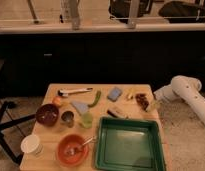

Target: Place grapes in purple bowl

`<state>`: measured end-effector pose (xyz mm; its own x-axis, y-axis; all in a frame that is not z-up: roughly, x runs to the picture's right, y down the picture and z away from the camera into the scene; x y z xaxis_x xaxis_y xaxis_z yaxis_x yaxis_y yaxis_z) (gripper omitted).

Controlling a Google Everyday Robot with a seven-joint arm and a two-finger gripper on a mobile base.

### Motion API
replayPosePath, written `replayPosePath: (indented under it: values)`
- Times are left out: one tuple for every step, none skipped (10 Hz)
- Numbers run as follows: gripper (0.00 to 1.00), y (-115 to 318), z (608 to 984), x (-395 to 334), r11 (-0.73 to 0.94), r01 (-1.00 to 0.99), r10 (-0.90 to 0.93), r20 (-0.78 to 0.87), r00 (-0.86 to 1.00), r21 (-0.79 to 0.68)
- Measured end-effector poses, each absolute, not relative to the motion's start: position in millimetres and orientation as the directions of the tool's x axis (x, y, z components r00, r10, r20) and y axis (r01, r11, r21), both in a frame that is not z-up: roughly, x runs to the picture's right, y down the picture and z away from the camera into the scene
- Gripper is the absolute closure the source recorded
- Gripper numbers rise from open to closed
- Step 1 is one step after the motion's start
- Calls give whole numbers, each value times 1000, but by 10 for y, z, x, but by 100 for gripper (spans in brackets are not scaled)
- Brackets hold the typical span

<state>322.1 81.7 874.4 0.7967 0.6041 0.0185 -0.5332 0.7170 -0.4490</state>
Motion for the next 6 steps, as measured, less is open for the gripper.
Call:
replayPosePath:
  values:
    - [20, 811, 8836, 3205, 714, -529, 602, 16, 798, -458]
    - [20, 787, 8925, 3201, 711, -528, 603, 16, 797, -465]
    - [20, 766, 8969, 3198, 708, -530, 607, 19, 794, -467]
    - [20, 754, 9044, 3210, 699, -537, 620, 26, 784, -472]
    - [20, 746, 9084, 3221, 693, -542, 630, 34, 776, -475]
    - [20, 749, 9128, 3235, 685, -547, 641, 42, 766, -481]
